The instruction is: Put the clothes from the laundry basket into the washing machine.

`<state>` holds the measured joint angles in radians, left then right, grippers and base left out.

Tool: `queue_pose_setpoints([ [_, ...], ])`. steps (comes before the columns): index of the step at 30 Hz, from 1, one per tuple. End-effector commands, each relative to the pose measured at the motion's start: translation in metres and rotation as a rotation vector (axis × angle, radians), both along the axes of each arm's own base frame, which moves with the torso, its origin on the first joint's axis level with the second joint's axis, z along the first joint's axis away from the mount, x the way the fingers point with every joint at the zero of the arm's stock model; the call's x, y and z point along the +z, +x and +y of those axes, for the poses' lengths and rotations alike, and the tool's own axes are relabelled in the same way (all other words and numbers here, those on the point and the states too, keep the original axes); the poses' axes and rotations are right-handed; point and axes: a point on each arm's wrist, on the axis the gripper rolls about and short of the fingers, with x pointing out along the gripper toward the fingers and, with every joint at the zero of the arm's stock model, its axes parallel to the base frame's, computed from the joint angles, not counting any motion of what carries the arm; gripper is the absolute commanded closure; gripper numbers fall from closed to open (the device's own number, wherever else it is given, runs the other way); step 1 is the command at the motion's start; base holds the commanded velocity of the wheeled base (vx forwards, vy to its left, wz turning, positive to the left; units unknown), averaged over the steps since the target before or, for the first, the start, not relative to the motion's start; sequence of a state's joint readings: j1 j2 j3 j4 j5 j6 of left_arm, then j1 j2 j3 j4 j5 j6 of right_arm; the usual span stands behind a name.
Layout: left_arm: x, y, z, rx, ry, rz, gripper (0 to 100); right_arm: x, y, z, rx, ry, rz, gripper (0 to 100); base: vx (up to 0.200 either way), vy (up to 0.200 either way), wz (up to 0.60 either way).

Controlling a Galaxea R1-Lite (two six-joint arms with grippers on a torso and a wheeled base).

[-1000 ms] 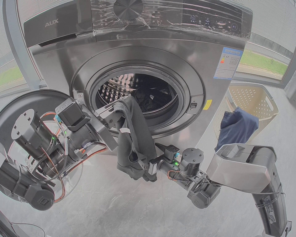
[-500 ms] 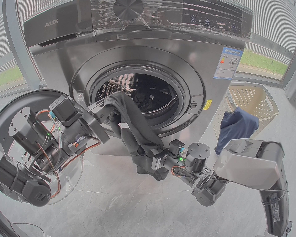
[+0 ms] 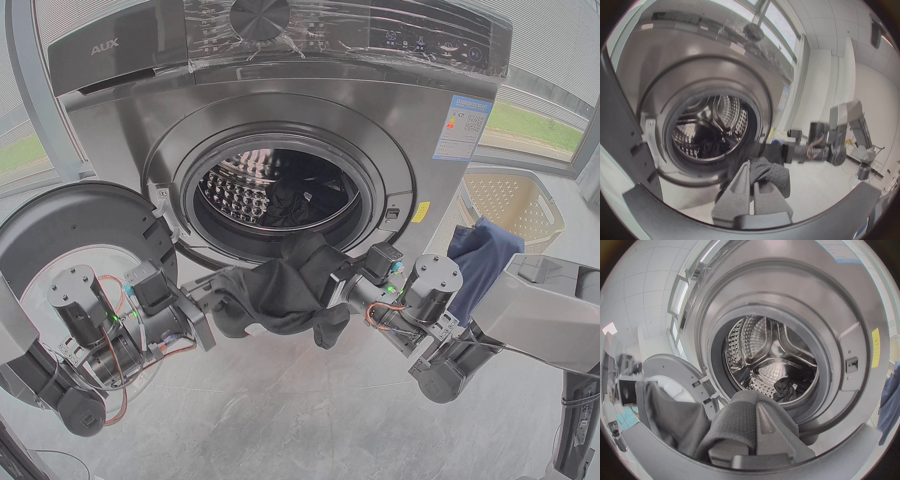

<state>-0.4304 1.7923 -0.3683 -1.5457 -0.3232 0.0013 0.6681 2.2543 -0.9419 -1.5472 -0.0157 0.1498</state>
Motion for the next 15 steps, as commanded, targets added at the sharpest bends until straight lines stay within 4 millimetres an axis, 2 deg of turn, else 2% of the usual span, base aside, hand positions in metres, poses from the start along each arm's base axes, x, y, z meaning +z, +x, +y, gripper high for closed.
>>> queue_pose_setpoints([
  [1, -0.038, 0.003, 0.0, -0.006, 0.085, 0.126, 100, 0.024, -0.007, -0.002, 0.007, 0.04, -0.044, 100, 0.0, 0.0, 0.0],
  [4, -0.054, 0.008, -0.001, -0.001, 0.118, 0.171, 100, 0.031, -0.01, -0.003, 0.008, 0.05, -0.056, 100, 0.0, 0.0, 0.0],
  [11, -0.063, 0.017, -0.001, 0.008, 0.125, 0.191, 100, 0.034, -0.015, -0.005, 0.013, 0.05, -0.056, 100, 0.0, 0.0, 0.0],
  [12, -0.063, 0.017, 0.0, 0.008, 0.125, 0.194, 0, 0.034, -0.016, -0.005, 0.016, 0.05, -0.056, 100, 0.0, 0.0, 0.0],
  [15, -0.066, 0.013, 0.0, 0.003, 0.134, 0.211, 0, 0.035, -0.016, -0.005, 0.016, 0.052, -0.059, 100, 0.0, 0.0, 0.0],
])
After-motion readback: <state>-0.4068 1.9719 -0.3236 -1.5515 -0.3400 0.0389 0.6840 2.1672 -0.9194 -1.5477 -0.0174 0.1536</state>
